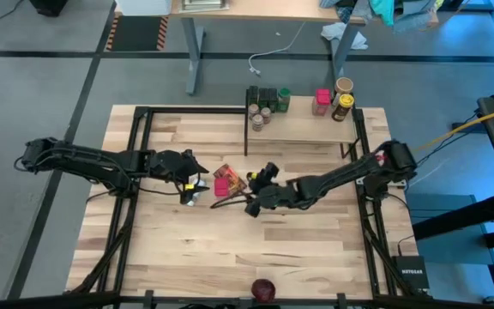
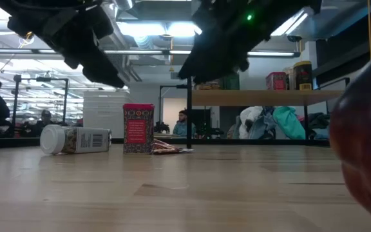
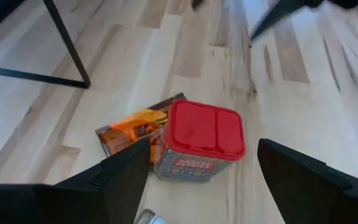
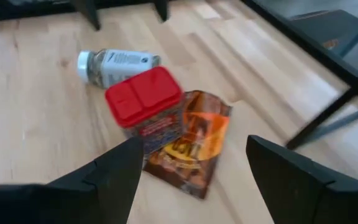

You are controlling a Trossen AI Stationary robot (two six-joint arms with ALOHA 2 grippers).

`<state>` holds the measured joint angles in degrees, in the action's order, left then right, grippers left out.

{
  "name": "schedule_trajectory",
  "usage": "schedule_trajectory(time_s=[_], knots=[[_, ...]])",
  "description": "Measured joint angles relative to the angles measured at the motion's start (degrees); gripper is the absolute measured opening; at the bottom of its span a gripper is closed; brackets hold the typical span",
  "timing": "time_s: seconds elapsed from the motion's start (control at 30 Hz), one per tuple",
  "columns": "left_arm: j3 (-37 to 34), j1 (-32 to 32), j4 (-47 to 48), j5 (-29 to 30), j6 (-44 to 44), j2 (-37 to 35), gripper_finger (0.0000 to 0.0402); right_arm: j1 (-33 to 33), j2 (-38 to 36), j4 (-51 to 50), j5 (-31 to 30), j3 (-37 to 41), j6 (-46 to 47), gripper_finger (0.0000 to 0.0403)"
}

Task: Shelf spices
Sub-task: Put the red seasoning can on the shelf

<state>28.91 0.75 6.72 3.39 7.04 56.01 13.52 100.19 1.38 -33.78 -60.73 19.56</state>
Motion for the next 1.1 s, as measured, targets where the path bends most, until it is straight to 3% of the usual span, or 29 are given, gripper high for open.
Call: schedule_trajectory(time_s=[0.3, 0.63, 1.1], knots=[[-2.56, 3.25, -2.68, 0.60, -1.38, 4.49, 0.0290, -0.03, 8.00, 7.38, 1.11, -0.02, -2.10, 0.0291], [-4.04, 6.37, -14.07, 1.32, -3.72, 14.61, 0.0290, -0.04, 8.84, 12.71, 1.45, -0.07, -4.00, 0.0291], [-4.07, 0.51, -25.35, -4.88, 1.57, 25.21, 0.0290, -0.42, 8.84, 12.16, 1.31, -0.07, -5.06, 0.0291]])
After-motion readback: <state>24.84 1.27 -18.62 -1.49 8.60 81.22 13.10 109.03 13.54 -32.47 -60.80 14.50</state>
